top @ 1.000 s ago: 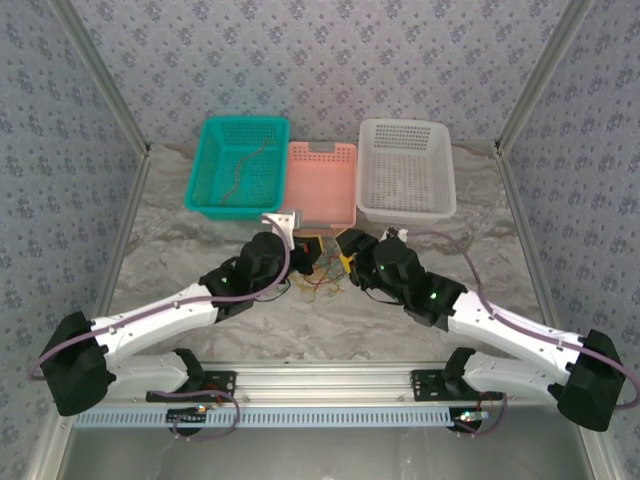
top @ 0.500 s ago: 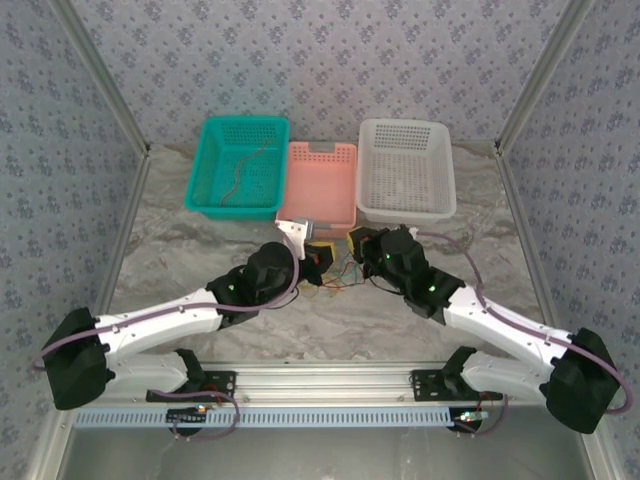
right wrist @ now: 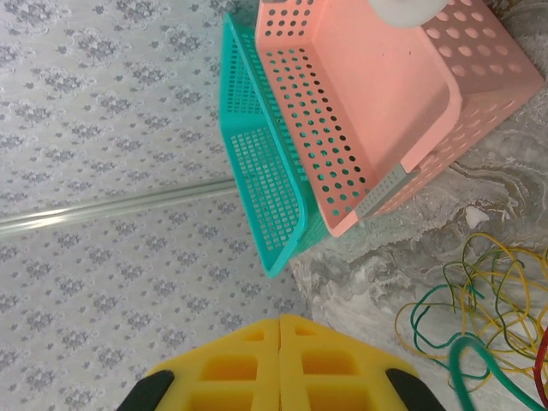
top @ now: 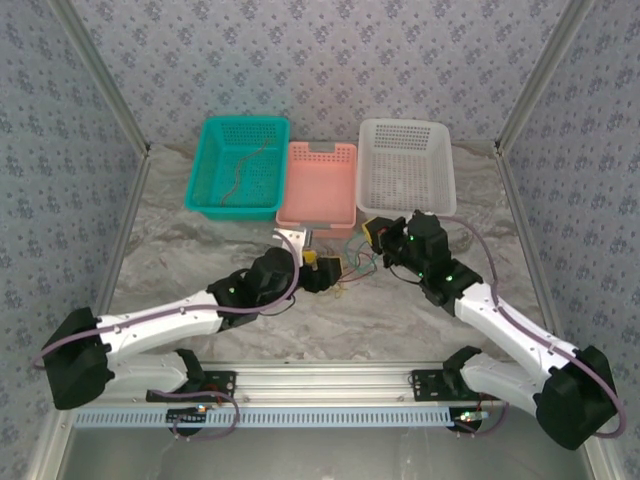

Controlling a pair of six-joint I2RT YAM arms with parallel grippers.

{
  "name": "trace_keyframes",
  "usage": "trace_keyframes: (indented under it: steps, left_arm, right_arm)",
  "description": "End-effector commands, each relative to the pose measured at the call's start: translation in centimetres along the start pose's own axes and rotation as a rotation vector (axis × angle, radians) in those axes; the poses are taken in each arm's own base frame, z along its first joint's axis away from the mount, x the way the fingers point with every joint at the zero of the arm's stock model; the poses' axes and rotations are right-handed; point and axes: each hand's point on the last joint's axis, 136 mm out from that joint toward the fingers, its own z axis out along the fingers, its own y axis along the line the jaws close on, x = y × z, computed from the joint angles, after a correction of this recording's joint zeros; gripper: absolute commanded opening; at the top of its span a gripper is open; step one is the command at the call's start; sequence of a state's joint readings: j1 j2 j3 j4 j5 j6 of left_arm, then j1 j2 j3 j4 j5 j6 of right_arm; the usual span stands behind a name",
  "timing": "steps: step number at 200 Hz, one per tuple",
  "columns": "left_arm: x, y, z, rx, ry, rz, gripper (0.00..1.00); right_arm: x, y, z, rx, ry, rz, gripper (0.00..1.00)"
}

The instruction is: Untangle the cables

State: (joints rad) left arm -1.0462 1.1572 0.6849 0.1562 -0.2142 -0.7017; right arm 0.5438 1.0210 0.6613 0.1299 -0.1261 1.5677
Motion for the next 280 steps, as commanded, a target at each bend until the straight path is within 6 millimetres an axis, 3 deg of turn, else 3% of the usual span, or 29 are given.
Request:
trace_keyframes:
  steps: [1, 40, 61, 88, 126, 155, 191, 229, 241, 252, 257, 261, 262, 264, 280]
  left_arm:
    - [1.5, 1.1, -0.6, -0.021, 0.036, 0.006, 0.77]
    - [6.5, 2.1, 1.0, 0.009, 0.188, 0.093, 0.6]
    - [7.9, 1.0, 1.9, 0.061, 0.217, 0.188, 0.63]
    - [8.3, -0.6, 3.2, 0.034, 0.218, 0.407, 0.7]
    - [7.8, -0.4, 4.6, -0.046, 0.091, 0.68, 0.8]
    - [6.6, 0.2, 5.7, -0.141, 0.045, 0.762, 0.84]
    - [7.5, -0.8, 8.2, -0.129, 0.084, 0.816, 0.82]
    - [6.6, -2.0, 9.2, -0.112, 0.023, 0.783, 0.81]
    - [6.7, -2.4, 9.6, -0.101, 0.029, 0.779, 0.72]
    - [6.9, -2.2, 9.8, -0.11, 0.039, 0.776, 0.51]
    - [6.9, -2.0, 9.8, -0.118, 0.039, 0.771, 0.37]
    - [7.0, -1.8, 9.7, -0.124, 0.044, 0.768, 0.17]
    - [7.0, -1.7, 9.7, -0.124, 0.045, 0.768, 0.08]
    - [7.0, -1.6, 9.6, -0.128, 0.046, 0.763, 0.0]
    - [6.7, 0.2, 8.6, -0.198, 0.037, 0.716, 0.0]
  right_arm:
    - [1.0, -0.7, -0.1, -0.019, 0.109, -0.033, 0.0]
    - [0.2, -1.4, -0.8, -0.027, 0.141, -0.026, 0.0]
    - [0.0, -1.4, -1.1, -0.028, 0.164, -0.019, 0.0]
    - [-0.3, -1.4, -1.6, -0.026, 0.178, -0.01, 0.0]
    - [-0.4, -0.8, -2.5, -0.037, 0.186, -0.01, 0.0]
    - [-0.3, -0.6, -2.9, -0.041, 0.192, -0.008, 0.0]
    - [-0.3, -0.5, -3.1, -0.045, 0.192, -0.004, 0.0]
    - [-0.4, -0.7, -3.2, -0.046, 0.184, 0.002, 0.0]
    - [-0.6, -0.8, -3.3, -0.049, 0.175, 0.006, 0.0]
    - [-1.0, -0.8, -3.4, -0.05, 0.163, 0.007, 0.0]
    - [-1.3, -0.8, -3.6, -0.049, 0.155, 0.003, 0.0]
    - [-1.6, -0.9, -3.7, -0.046, 0.149, 0.002, 0.0]
    - [-1.6, -0.8, -3.7, -0.046, 0.147, 0.0, 0.0]
    - [-1.8, -0.9, -3.7, -0.045, 0.145, -0.001, 0.0]
    - [-3.7, -1.2, -4.5, -0.035, 0.104, -0.005, 0.0]
